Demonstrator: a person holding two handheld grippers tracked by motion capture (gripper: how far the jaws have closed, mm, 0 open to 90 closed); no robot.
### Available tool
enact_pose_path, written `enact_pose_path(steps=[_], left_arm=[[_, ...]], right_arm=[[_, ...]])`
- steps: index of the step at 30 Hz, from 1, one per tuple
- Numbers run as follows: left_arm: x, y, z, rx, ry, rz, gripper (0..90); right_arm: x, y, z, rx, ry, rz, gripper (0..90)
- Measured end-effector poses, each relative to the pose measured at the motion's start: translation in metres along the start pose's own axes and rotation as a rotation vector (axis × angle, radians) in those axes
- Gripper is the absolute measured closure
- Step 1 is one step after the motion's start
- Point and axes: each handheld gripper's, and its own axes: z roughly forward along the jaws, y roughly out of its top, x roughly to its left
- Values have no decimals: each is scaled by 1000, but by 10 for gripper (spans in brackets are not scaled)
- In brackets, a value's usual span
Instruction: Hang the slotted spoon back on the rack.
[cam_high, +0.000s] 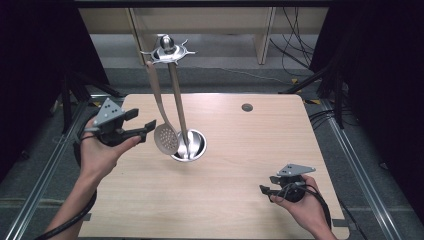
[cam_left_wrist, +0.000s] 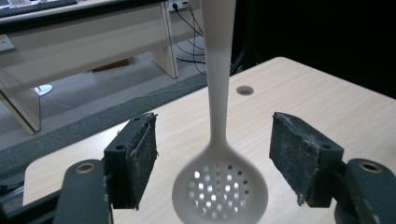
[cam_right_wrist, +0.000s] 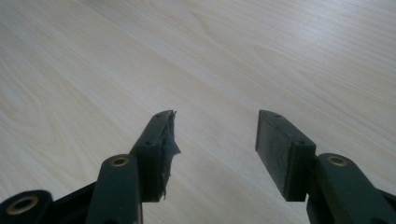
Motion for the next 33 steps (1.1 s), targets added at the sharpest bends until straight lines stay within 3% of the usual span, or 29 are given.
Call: enact_pose_path(steps=[7,14,15,16,18,19,22,23,27,29,30,32,33], left_arm=[[-3,-57,-16,55,-2,-30,291],[-5,-108,-15,147,-6,-8,291],[-5,-108,-15,147,-6,-8,291],[-6,-125,-14,166,-13,-15,291],[-9,-141,-14,170,-12,-44,295],[-9,-148,-14,176,-16,-31,300],[-8,-157,-15,209,-26,-8,300],[-9,-158,-14,209,-23,-24,301],[-9,-161,-11,225,-22,-22,305],[-6,-163,-8,240,-31,1,307],[-8,-165,-7,239,-32,-31,308],[-7,-165,-8,252,-27,-27,309],[-1,-164,-7,253,-39,44,309]], right_arm=[[0,0,0,1,1,2,476],[1,0,0,1,4,20,473],[1,0,0,1,3,18,473],[1,0,0,2,4,18,473],[0,0,1,-5,1,6,472],[0,0,2,-5,6,2,472],[-1,0,3,-4,6,-19,471],[-1,0,3,-4,8,-23,471],[-1,0,4,-7,11,-34,471],[-1,-1,3,1,11,-24,471],[2,-1,4,2,12,3,471],[-1,-1,4,-1,11,-22,471],[-1,-1,4,-2,12,-24,470]])
